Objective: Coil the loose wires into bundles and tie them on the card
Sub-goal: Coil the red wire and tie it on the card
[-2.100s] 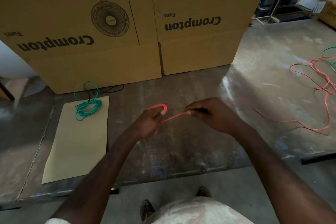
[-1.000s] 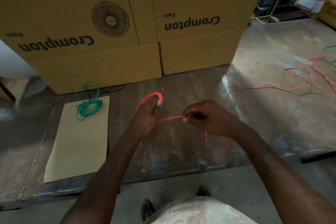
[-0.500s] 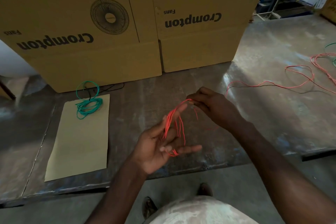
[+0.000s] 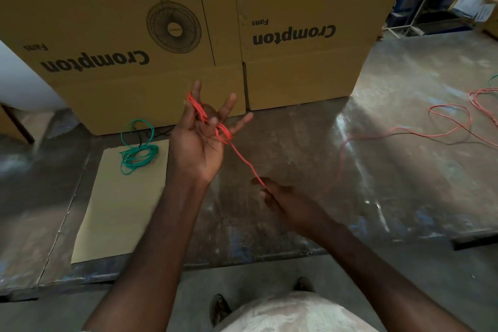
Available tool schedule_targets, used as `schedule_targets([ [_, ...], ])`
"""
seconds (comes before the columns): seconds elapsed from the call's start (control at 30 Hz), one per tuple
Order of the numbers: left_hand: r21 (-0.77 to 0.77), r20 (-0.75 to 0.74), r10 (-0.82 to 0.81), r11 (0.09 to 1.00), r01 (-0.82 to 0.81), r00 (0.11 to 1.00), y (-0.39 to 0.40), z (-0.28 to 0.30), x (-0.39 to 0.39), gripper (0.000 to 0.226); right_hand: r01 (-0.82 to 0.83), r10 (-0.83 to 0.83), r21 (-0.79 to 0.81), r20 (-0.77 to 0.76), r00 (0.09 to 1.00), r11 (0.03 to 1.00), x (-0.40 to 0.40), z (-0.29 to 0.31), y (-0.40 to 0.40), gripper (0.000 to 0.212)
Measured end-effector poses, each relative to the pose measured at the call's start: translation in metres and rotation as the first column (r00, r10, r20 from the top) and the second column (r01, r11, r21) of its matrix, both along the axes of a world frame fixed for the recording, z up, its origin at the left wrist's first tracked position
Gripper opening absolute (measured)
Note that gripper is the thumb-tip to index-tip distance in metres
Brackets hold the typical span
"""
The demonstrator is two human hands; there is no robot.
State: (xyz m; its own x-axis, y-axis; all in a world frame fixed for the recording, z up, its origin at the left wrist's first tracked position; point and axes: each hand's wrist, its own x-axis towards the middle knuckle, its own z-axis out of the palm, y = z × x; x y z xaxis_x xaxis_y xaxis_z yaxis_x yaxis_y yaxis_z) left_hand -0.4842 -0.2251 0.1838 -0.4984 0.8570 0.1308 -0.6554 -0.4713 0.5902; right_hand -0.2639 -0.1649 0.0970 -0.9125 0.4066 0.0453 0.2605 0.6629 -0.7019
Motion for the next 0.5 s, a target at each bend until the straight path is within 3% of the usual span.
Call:
schedule_targets([
  [0.07,-0.161,-0.240,0.148,0.968,-0.190,0.959,0.010,-0.008,-0.003,0.051,-0.055,0.054,0.035,0.016,0.998,0.998,-0.002,0.010,-0.012,0.036],
  [0.1,-0.195,-0.406,0.189,0.938,-0.287,0.894,0.012,-0.011,-0.003,0.051,-0.061,0.061,0.067,0.011,0.998,0.996,-0.002,0.014,-0.014,0.032],
  [0.13,-0.228,-0.598,0.188,0.892,-0.390,0.779,0.013,-0.017,-0.003,0.050,-0.046,0.047,0.098,-0.006,0.999,0.994,-0.001,0.020,-0.013,0.026],
  [0.2,-0.235,-0.900,0.055,0.773,-0.589,0.432,0.008,-0.033,-0.003,0.046,0.019,-0.016,0.149,-0.020,1.000,0.989,0.001,0.027,-0.002,0.016],
  [0.23,-0.213,-0.958,-0.027,0.734,-0.645,0.286,0.004,-0.045,-0.004,0.044,0.043,-0.041,0.181,-0.013,0.999,0.983,0.002,0.034,0.005,0.013],
  [0.27,-0.202,-0.976,-0.092,0.709,-0.676,0.195,-0.001,-0.059,-0.006,0.041,0.048,-0.048,0.217,-0.002,0.999,0.975,0.004,0.040,0.011,0.013],
  [0.4,-0.224,-0.962,-0.273,0.714,-0.663,0.031,-0.014,-0.108,-0.006,0.027,0.014,-0.018,0.342,0.008,1.000,0.940,0.005,0.067,0.027,0.025],
  [0.43,-0.241,-0.958,-0.283,0.734,-0.635,0.036,-0.016,-0.113,0.001,0.026,0.030,-0.029,0.357,-0.008,1.000,0.934,0.004,0.071,0.033,0.026],
  [0.5,-0.346,-0.938,-0.285,0.748,-0.567,0.196,-0.022,-0.116,0.020,0.035,0.101,-0.076,0.351,-0.084,0.994,0.931,0.003,0.079,0.050,0.025],
])
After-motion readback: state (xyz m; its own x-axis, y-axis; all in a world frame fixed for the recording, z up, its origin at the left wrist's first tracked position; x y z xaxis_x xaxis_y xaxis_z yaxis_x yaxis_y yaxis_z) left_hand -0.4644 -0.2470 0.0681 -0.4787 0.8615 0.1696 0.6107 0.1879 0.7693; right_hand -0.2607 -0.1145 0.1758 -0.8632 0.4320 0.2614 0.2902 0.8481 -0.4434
